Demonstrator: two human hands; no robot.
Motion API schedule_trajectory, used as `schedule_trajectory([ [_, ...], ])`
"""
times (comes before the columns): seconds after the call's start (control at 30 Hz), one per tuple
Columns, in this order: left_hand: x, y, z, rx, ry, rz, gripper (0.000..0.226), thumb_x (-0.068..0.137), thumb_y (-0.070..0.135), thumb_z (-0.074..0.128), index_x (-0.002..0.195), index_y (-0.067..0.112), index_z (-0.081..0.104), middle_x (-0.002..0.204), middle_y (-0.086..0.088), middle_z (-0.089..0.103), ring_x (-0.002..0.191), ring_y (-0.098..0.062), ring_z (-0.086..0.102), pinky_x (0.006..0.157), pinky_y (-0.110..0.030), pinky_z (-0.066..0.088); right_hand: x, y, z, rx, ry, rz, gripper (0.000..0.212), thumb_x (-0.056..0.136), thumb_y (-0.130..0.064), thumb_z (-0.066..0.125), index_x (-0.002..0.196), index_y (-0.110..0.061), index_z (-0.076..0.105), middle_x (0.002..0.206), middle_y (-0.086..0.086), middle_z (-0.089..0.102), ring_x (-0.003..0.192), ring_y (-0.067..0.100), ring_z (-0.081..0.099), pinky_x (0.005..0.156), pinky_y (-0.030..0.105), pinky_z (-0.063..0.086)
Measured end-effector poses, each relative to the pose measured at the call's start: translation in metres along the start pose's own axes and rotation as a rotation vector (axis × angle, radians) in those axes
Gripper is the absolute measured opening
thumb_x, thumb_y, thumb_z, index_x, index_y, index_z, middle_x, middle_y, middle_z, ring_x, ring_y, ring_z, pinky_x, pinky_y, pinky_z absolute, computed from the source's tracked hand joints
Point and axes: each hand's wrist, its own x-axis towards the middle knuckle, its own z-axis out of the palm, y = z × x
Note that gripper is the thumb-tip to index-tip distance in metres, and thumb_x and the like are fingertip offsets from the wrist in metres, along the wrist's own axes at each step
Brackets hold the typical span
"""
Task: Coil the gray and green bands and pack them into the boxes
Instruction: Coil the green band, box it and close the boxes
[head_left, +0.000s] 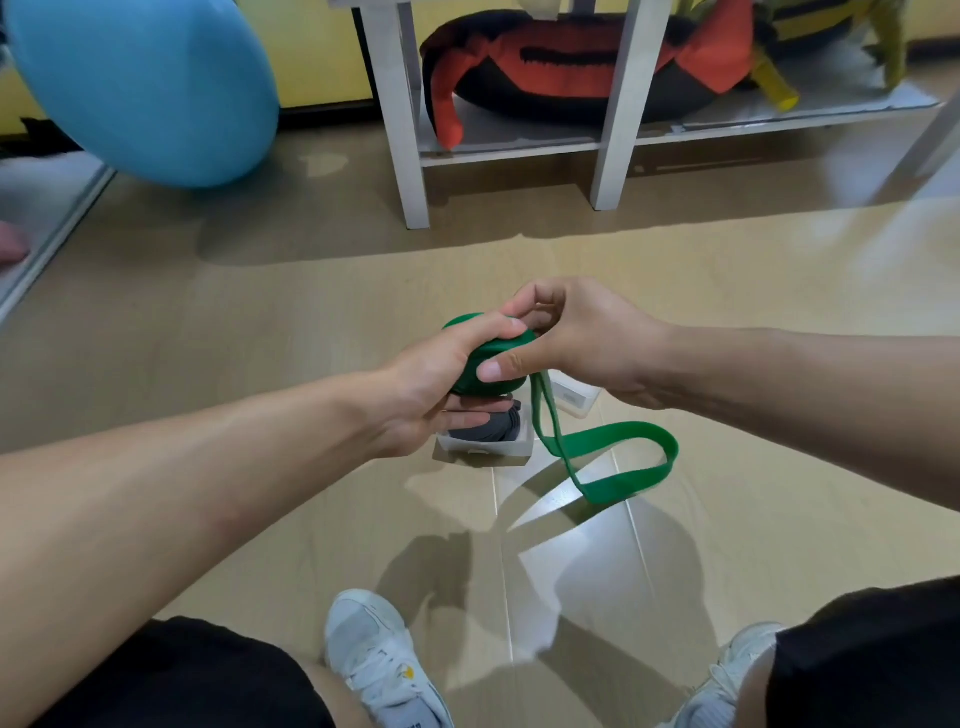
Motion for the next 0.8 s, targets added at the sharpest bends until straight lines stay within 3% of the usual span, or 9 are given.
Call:
schedule_trajectory([
  [0.1,0.002,-0.001,0.002,0.016,0.008,0.004,0.036,0.084,0.051,0.071,0.114,0.032,0.071,0.108,0.001,0.079,0.093,-0.021,0.078,0.087,-0.033,0.057,0.004,0.003,0.004,0.160,-0.032,0.118,0.043,0.064,0.001,0.089,0.097,-0.011,0.065,0.096,0.016,0.071,0.093,0.024,0.071,0.108,0.043,0.050],
  [0.27,0.004,-0.004,0.001,0.071,-0.002,0.014,0.034,0.084,0.055,0.071,0.114,0.037,0.072,0.108,0.005,0.079,0.096,-0.019,0.077,0.094,-0.033,0.056,0.004,0.007,0.007,0.216,-0.054,0.154,0.042,0.064,0.002,0.089,0.088,-0.016,0.060,0.089,0.010,0.066,0.089,0.020,0.065,0.113,0.043,0.043],
  [0.37,0.004,-0.004,0.000,0.087,0.000,0.018,0.033,0.084,0.053,0.070,0.112,0.035,0.074,0.104,0.006,0.080,0.095,-0.018,0.077,0.096,-0.034,0.055,0.006,0.009,0.006,0.217,-0.078,0.115,0.043,0.061,-0.005,0.091,0.088,-0.016,0.059,0.087,0.008,0.067,0.089,0.020,0.065,0.112,0.043,0.042],
  [0.47,0.004,0.000,0.000,0.038,0.028,0.033,0.035,0.084,0.049,0.069,0.113,0.030,0.073,0.105,0.001,0.079,0.090,-0.020,0.078,0.093,-0.034,0.057,0.006,0.009,0.001,0.142,-0.099,0.028,0.052,0.055,-0.018,0.091,0.100,-0.012,0.064,0.102,0.010,0.074,0.099,0.022,0.071,0.107,0.044,0.050],
  [0.57,0.005,0.007,-0.002,-0.052,0.026,0.052,0.041,0.085,0.049,0.067,0.118,0.024,0.071,0.102,-0.002,0.080,0.086,-0.021,0.077,0.094,-0.034,0.056,0.005,0.010,-0.006,0.031,-0.002,-0.090,0.066,0.056,-0.023,0.092,0.115,-0.015,0.064,0.107,0.004,0.077,0.102,0.018,0.074,0.099,0.042,0.057],
  [0.67,0.003,0.011,-0.009,-0.154,-0.011,0.062,0.046,0.089,0.051,0.061,0.121,0.019,0.071,0.099,-0.004,0.079,0.087,-0.020,0.076,0.094,-0.035,0.054,0.004,0.012,-0.009,0.020,0.142,-0.166,0.061,0.054,-0.029,0.093,0.107,-0.015,0.064,0.098,0.003,0.079,0.094,0.019,0.076,0.093,0.044,0.060],
  [0.8,0.000,0.010,-0.013,-0.216,-0.055,0.053,0.050,0.089,0.052,0.059,0.124,0.018,0.071,0.114,-0.010,0.077,0.105,-0.025,0.075,0.099,-0.038,0.052,0.001,0.009,-0.007,-0.075,0.216,-0.264,0.047,0.061,-0.023,0.096,0.096,-0.014,0.065,0.090,0.001,0.077,0.090,0.018,0.075,0.087,0.042,0.062],
])
